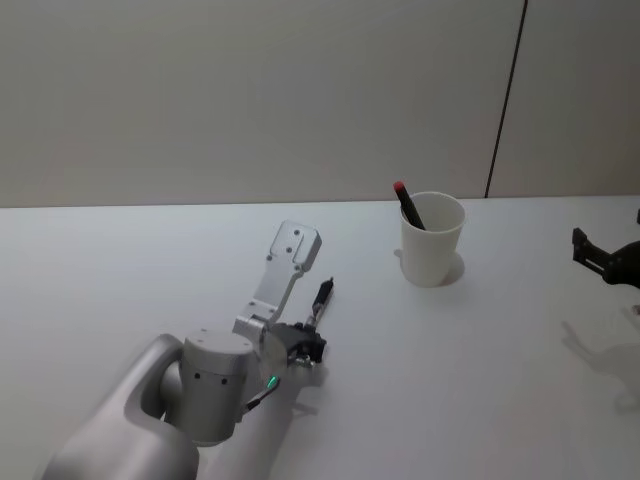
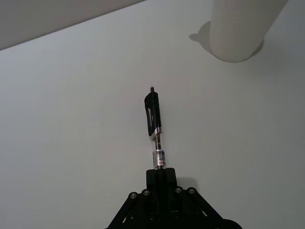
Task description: Place the pen into the pen holder.
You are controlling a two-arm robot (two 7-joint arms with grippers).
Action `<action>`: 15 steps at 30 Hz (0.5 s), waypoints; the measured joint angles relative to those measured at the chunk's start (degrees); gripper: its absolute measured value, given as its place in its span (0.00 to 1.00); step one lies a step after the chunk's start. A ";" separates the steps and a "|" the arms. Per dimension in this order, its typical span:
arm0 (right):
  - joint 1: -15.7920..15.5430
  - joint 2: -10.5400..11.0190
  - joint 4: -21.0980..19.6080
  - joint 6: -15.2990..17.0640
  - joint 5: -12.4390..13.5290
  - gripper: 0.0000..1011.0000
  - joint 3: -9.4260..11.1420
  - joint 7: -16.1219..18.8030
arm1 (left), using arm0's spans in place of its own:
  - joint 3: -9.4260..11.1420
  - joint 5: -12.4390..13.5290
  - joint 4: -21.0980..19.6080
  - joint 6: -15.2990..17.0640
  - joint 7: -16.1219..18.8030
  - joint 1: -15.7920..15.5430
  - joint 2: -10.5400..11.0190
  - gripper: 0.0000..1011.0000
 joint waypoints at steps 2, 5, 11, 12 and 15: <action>0.00 0.00 0.00 0.00 0.00 0.99 0.00 0.00 | -0.09 0.42 -0.56 -0.66 0.17 0.20 0.17 0.13; 0.00 0.00 0.00 0.00 0.00 0.99 0.00 0.00 | -0.19 0.93 -1.22 -1.44 0.29 0.41 0.37 0.13; 0.00 0.00 0.00 0.00 0.00 0.99 0.00 0.00 | -0.47 2.49 -3.37 -3.75 0.18 1.12 1.17 0.13; 0.00 0.00 0.00 0.00 0.00 0.99 0.00 0.00 | -0.54 2.88 -3.91 -4.40 -0.07 1.32 1.41 0.13; 0.00 0.00 0.00 0.00 0.00 0.99 0.00 0.00 | -0.71 3.63 -5.10 -5.84 -0.64 1.80 1.97 0.13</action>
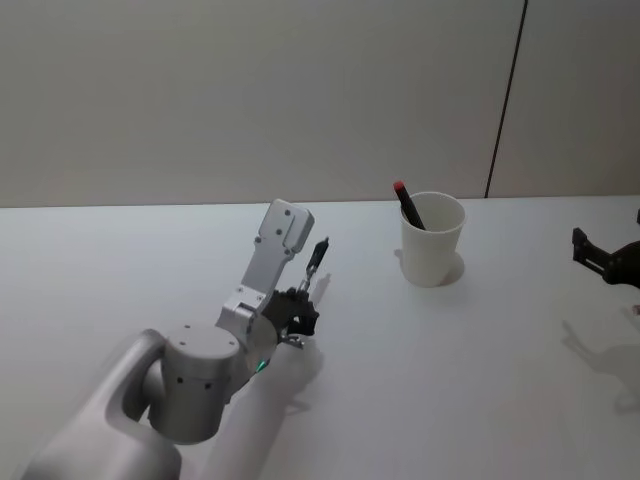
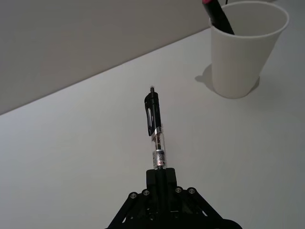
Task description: Place the pen into the pen holder.
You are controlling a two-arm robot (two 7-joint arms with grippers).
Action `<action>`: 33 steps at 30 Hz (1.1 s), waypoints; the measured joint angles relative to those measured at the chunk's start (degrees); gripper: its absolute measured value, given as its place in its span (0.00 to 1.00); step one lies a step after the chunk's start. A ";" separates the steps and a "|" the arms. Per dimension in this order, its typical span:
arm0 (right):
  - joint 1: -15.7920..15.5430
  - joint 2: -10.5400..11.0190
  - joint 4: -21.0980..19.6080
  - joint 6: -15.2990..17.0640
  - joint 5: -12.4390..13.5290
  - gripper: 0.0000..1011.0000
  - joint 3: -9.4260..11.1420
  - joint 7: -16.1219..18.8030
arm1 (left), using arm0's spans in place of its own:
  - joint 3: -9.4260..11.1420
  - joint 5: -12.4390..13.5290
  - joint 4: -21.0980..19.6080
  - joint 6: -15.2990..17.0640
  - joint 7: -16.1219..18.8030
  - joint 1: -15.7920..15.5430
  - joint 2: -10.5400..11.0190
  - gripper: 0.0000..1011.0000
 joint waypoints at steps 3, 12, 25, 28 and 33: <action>0.00 0.00 0.00 0.00 0.00 0.99 0.00 0.00 | -0.11 0.57 -0.86 -1.29 -0.53 0.37 0.42 0.13; 0.00 0.00 0.00 0.00 0.00 0.99 0.00 0.00 | -0.71 1.99 -4.17 -8.07 -3.65 2.35 2.58 0.13; 0.00 0.00 0.00 0.00 0.00 0.99 0.00 0.00 | -1.89 0.47 -6.53 -22.21 -12.22 4.82 5.79 0.13; 0.00 0.00 0.00 0.00 0.00 0.99 0.00 0.00 | -2.15 -0.69 -6.56 -25.64 -14.51 5.18 6.28 0.13; 0.00 0.00 0.00 0.00 0.00 0.99 0.00 0.00 | -2.51 -2.37 -6.55 -29.79 -17.60 5.63 6.95 0.13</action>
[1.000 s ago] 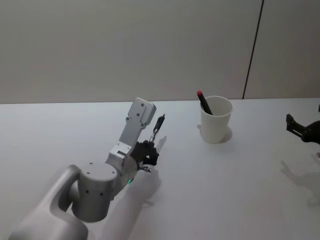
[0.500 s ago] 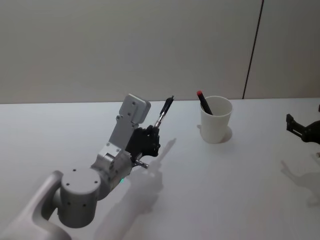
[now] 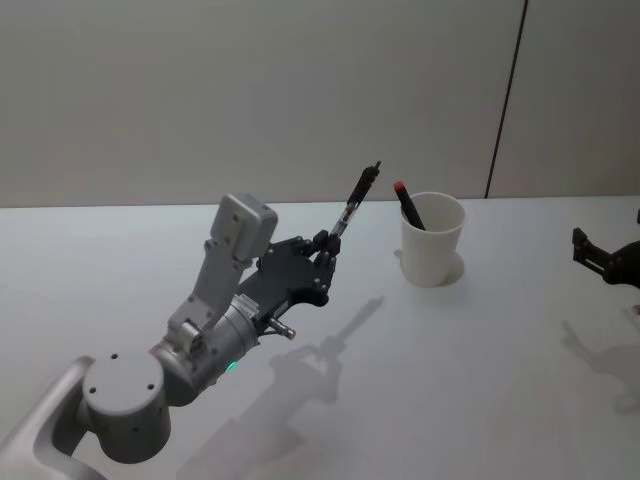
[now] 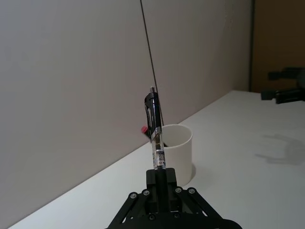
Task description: Place the pen into the pen holder.
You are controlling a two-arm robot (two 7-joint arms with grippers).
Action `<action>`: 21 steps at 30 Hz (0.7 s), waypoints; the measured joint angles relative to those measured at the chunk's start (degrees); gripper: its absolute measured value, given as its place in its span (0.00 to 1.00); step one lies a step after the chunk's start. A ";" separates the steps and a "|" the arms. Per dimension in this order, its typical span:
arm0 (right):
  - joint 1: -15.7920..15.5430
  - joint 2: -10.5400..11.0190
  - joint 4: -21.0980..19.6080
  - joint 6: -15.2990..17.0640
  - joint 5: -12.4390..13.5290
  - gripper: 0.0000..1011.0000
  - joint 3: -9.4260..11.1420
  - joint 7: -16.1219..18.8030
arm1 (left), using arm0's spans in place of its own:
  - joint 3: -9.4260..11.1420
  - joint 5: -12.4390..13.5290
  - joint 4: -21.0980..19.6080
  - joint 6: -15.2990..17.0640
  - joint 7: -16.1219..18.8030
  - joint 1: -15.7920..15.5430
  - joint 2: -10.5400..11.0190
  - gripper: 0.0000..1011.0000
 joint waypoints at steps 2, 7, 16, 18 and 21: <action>0.00 0.00 0.00 0.00 0.00 0.99 0.00 0.00 | -0.13 -0.75 0.06 -1.92 -1.70 0.13 0.23 0.13; 0.00 0.00 0.00 0.00 0.00 0.99 0.00 0.00 | -0.38 -2.22 0.47 -5.24 -5.48 0.21 0.67 0.13; 0.00 0.00 0.00 0.00 0.00 0.99 0.00 0.00 | -0.45 -3.91 1.94 -8.57 -11.91 -0.65 0.69 0.13; 0.00 0.00 0.00 0.00 0.00 0.99 0.00 0.00 | -0.44 -4.21 2.51 -9.09 -13.54 -1.05 0.56 0.13; 0.00 0.00 0.00 0.00 0.00 0.99 0.00 0.00 | -0.36 -4.52 3.32 -9.63 -15.78 -1.66 0.29 0.13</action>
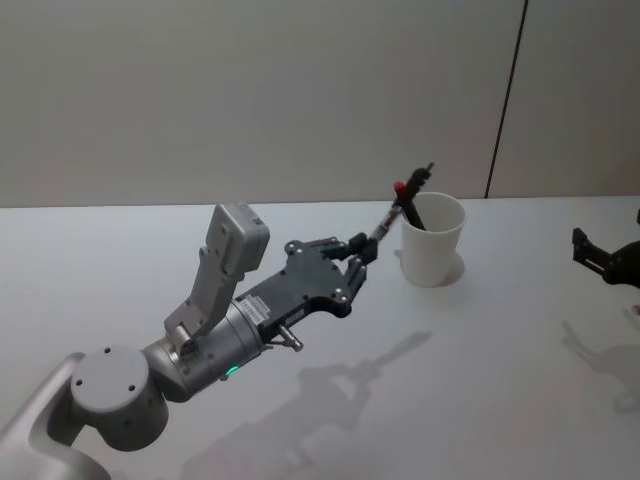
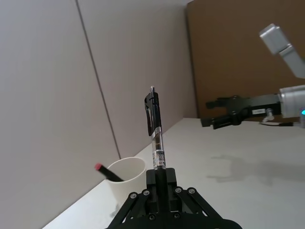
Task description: Place the pen into the pen holder.
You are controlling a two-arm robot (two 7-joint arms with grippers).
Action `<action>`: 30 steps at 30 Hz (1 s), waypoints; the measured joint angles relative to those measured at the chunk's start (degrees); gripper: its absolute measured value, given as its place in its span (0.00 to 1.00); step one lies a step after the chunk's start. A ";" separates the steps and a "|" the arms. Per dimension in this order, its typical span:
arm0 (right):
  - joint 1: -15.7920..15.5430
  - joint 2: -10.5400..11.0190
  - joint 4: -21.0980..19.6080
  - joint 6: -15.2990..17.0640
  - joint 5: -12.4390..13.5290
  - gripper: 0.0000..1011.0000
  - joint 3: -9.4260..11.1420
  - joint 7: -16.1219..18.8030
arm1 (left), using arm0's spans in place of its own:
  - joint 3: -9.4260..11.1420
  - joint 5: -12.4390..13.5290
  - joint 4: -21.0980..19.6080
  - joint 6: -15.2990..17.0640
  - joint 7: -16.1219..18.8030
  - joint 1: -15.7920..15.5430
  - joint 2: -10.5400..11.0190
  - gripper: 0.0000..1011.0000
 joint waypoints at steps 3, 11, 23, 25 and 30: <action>0.00 0.00 0.00 0.00 0.00 0.99 0.00 0.00 | 0.15 -0.18 0.91 -0.29 -2.16 -0.71 -0.33 0.13; 0.00 0.00 0.00 0.00 0.00 0.99 0.00 0.00 | 0.71 -0.25 3.46 -0.61 -7.08 -2.75 -1.43 0.13; 0.00 0.00 0.00 0.00 0.00 0.99 0.00 0.00 | 1.88 2.32 6.37 -0.70 -9.59 -5.24 -3.20 0.13; 0.00 0.00 0.00 0.00 0.00 0.99 0.00 0.00 | 2.05 2.85 6.56 -0.80 -9.56 -5.46 -3.39 0.13; 0.00 0.00 0.00 0.00 0.00 0.99 0.00 0.00 | 2.61 4.75 7.02 -1.14 -9.08 -6.08 -3.94 0.13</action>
